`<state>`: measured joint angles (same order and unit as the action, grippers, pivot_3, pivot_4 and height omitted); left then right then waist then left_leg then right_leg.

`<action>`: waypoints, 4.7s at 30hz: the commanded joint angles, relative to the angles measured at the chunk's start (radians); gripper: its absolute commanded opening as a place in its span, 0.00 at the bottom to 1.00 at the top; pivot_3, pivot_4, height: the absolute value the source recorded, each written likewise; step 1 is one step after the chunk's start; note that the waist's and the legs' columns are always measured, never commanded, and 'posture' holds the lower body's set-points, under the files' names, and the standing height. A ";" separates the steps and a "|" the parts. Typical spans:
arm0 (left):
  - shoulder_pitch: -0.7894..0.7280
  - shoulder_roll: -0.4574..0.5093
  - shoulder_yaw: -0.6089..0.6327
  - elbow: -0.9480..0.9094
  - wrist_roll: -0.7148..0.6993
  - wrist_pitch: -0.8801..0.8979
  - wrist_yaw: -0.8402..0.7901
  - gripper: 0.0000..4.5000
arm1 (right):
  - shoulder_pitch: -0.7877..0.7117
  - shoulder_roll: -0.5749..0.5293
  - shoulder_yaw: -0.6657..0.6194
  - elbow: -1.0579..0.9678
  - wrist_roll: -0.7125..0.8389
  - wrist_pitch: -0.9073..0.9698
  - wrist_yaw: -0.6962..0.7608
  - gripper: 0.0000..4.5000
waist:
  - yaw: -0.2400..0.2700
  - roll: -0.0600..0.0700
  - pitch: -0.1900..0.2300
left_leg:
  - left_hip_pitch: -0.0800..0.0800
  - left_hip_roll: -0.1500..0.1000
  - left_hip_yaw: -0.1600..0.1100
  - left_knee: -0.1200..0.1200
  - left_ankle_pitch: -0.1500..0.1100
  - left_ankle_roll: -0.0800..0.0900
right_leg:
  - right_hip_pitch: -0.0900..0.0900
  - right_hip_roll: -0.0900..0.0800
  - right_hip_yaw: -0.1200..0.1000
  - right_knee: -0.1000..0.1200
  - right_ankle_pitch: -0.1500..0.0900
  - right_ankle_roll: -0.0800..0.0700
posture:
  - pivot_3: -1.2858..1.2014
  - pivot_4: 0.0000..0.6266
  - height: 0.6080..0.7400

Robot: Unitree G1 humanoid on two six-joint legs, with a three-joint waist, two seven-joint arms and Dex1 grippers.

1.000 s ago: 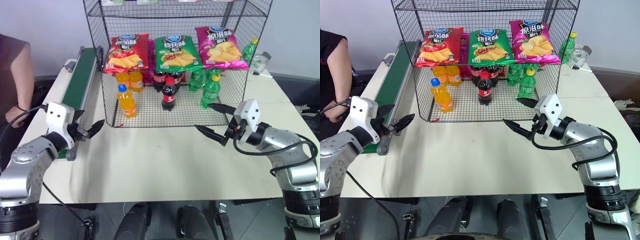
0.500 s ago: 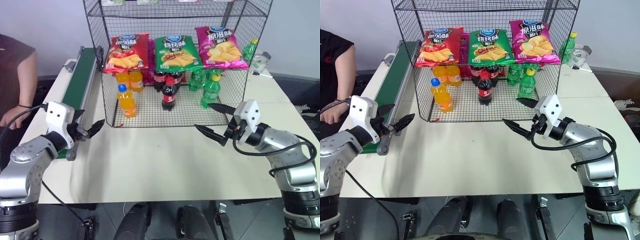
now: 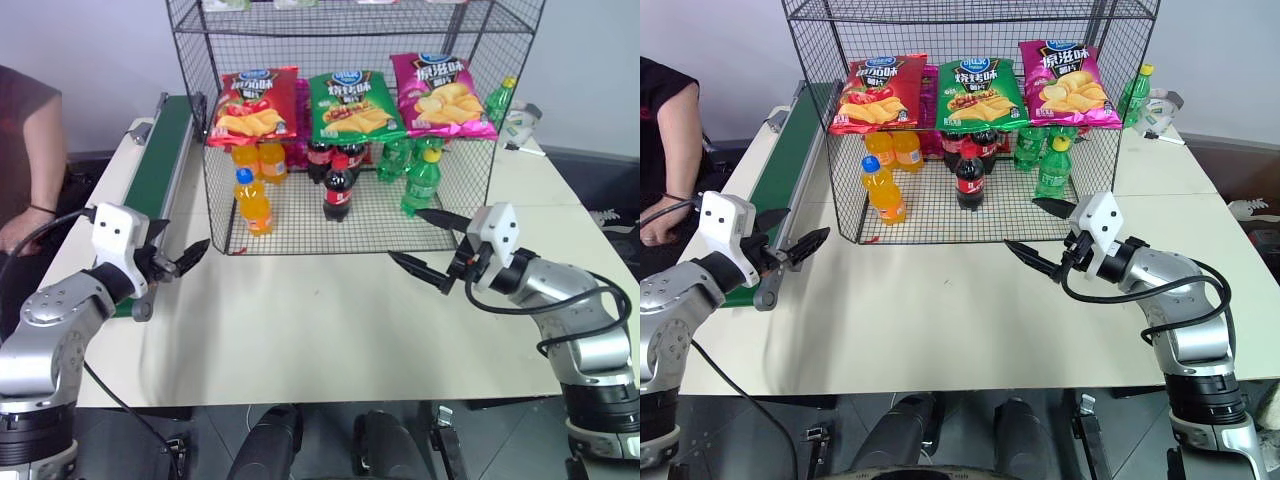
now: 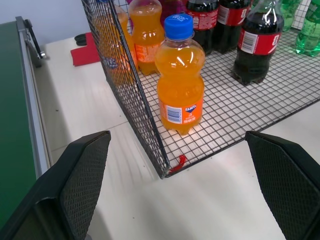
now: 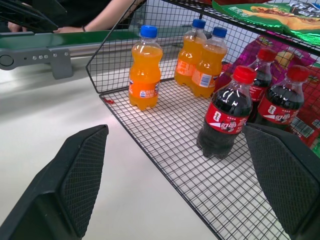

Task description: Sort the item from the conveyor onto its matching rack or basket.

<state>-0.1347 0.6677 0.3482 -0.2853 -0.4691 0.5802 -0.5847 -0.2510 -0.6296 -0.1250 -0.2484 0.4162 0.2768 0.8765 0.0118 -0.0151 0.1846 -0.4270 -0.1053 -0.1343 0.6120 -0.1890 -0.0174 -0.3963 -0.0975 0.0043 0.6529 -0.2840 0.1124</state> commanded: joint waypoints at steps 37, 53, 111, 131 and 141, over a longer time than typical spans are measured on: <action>0.001 0.002 0.051 -0.038 -0.024 0.003 0.041 1.00 | -0.070 0.011 0.022 0.008 0.005 -0.014 -0.005 1.00 | 0.000 0.000 0.000 | 0.000 0.000 0.000 -0.001 0.000 0.000 | 0.000 0.000 0.000 -0.001 0.000 0.000 | 0.52 0.24 1.00; 0.002 -0.058 0.116 0.028 -0.026 -0.052 0.114 1.00 | -0.088 0.019 0.029 0.026 -0.004 -0.024 0.003 1.00 | 0.000 0.000 0.000 | 0.000 0.000 0.000 -0.001 0.000 0.000 | 0.000 0.000 0.000 -0.001 0.000 0.000 | 0.52 0.24 1.00; -0.085 -0.150 0.143 0.358 0.219 -0.476 0.396 1.00 | -0.055 0.072 0.089 -0.042 0.013 -0.028 -0.018 1.00 | 0.000 0.000 0.000 | 0.000 0.000 0.000 -0.001 0.000 0.000 | 0.000 0.000 -0.001 -0.001 0.002 0.003 | 0.52 0.24 1.00; -0.074 -0.174 0.173 0.347 0.163 -0.481 0.397 1.00 | -0.042 0.076 0.104 -0.071 0.026 -0.003 -0.018 1.00 | 0.000 0.000 0.000 | 0.000 0.000 0.000 0.000 0.000 0.000 | 0.000 0.000 -0.001 -0.001 0.002 0.003 | 0.52 0.24 1.00; -0.078 -0.171 0.182 0.344 0.123 -0.476 0.401 1.00 | -0.059 0.083 0.113 -0.065 0.018 0.000 -0.026 1.00 | 0.000 0.000 0.000 | 0.000 0.000 0.000 0.000 0.000 0.000 | 0.000 0.000 -0.001 -0.001 0.002 0.003 | 0.52 0.24 1.00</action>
<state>-0.2068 0.4843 0.4995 0.1023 -0.3382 0.1089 -0.1911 -0.2909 -0.5569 -0.0068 -0.2848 0.4184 0.2859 0.8519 0.0117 -0.0152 0.1847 -0.4271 -0.1052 -0.1343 0.6116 -0.1890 -0.0174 -0.3964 -0.0970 0.0036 0.6516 -0.2821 0.1158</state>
